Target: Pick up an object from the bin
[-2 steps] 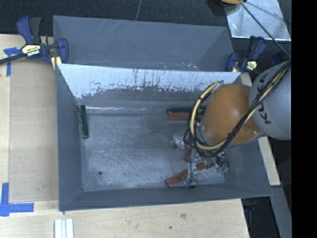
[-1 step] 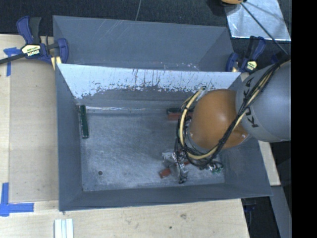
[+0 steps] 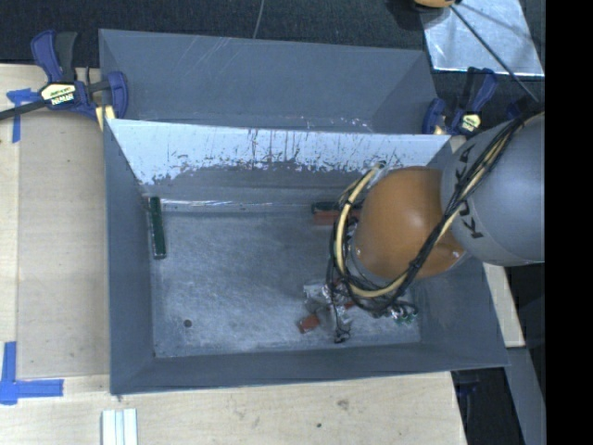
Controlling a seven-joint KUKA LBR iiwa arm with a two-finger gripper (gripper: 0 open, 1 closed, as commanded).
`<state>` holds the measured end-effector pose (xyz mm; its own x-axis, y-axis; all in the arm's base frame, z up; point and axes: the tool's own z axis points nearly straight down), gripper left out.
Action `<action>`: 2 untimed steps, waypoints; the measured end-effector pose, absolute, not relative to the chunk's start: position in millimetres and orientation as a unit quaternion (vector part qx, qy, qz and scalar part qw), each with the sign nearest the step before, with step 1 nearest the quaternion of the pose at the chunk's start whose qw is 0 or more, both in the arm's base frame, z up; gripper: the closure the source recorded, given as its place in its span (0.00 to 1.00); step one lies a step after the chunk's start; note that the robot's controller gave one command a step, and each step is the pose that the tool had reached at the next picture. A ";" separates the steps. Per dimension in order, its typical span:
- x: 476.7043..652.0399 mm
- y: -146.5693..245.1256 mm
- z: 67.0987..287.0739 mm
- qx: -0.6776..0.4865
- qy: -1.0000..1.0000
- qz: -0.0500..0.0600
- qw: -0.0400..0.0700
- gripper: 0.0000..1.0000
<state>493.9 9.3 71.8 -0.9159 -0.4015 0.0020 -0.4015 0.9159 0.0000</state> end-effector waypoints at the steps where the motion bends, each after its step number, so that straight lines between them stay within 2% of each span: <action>1: 498.7 23.0 116.3 0.206 -0.979 0.000 0.003 1.00; 2: 494.3 29.6 177.8 0.201 -0.980 0.000 0.001 1.00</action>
Offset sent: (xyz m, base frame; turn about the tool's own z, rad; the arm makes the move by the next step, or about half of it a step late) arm -0.0041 0.0228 0.1350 0.0181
